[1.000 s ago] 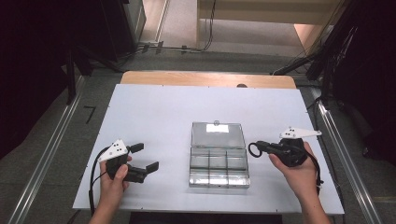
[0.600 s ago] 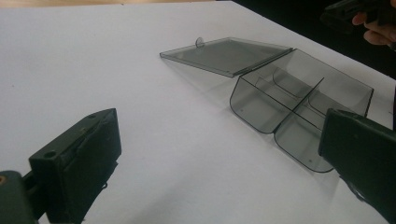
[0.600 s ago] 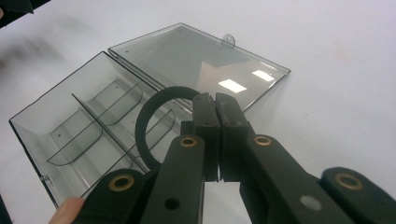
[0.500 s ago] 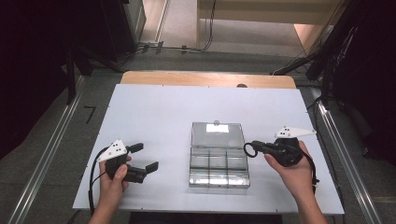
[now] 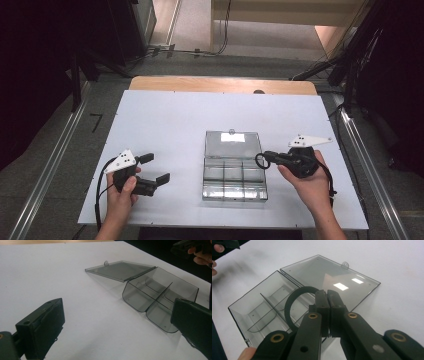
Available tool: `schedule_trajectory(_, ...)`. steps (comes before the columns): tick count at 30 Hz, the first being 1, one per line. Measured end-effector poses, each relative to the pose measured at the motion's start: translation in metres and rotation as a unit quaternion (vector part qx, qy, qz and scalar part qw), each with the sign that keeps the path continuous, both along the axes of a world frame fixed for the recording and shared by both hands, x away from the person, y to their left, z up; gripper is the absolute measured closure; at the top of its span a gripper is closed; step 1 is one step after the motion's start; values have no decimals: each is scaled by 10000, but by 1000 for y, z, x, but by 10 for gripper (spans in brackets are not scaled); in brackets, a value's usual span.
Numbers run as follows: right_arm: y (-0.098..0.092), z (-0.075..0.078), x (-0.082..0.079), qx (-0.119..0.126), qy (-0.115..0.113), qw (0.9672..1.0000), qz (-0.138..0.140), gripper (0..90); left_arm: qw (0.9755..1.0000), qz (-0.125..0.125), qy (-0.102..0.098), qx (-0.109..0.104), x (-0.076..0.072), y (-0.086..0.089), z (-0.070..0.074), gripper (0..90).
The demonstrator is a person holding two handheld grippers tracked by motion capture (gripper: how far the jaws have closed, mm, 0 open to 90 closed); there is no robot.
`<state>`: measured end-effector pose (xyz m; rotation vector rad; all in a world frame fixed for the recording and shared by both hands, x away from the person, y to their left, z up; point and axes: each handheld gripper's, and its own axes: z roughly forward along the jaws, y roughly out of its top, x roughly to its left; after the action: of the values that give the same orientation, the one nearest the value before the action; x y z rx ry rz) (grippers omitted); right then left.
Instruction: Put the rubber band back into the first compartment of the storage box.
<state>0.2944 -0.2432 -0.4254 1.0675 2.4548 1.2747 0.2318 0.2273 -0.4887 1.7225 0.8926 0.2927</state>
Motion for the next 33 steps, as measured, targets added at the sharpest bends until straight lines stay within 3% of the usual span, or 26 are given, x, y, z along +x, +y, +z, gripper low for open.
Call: schedule_trajectory(33,41,1,0,54,-30,9994,334,870,10000,-3,-25,15,0,0,1,0)
